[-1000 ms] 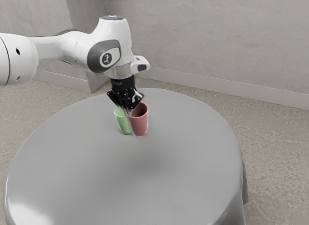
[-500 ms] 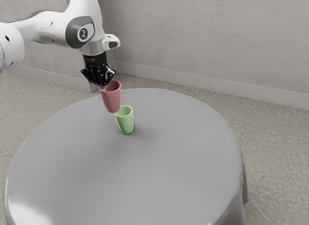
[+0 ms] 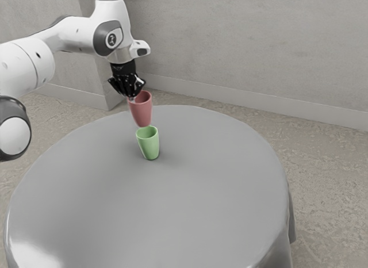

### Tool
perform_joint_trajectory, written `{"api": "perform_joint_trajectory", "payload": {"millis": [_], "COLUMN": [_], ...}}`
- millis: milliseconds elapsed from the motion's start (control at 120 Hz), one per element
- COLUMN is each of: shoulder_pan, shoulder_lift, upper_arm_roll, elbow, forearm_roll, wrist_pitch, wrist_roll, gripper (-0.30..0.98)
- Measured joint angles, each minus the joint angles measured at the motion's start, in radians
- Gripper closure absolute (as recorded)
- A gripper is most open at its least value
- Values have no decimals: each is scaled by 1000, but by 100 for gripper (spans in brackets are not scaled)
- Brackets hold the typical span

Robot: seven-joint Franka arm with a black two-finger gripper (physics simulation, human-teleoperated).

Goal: Place the right cup onto the left cup

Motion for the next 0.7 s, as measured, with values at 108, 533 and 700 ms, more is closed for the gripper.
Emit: {"api": "perform_joint_trajectory", "payload": {"millis": [108,533,700], "shoulder_pan": [8,8,6], "shoulder_lift": [35,91,108], "upper_arm_roll": [-7,-8,-8], "elbow": [64,80,79], "forearm_roll": [15,24,24], "wrist_pitch": [-20,-29,-25], "wrist_roll": [19,75,87], "gripper": [79,79,79]}}
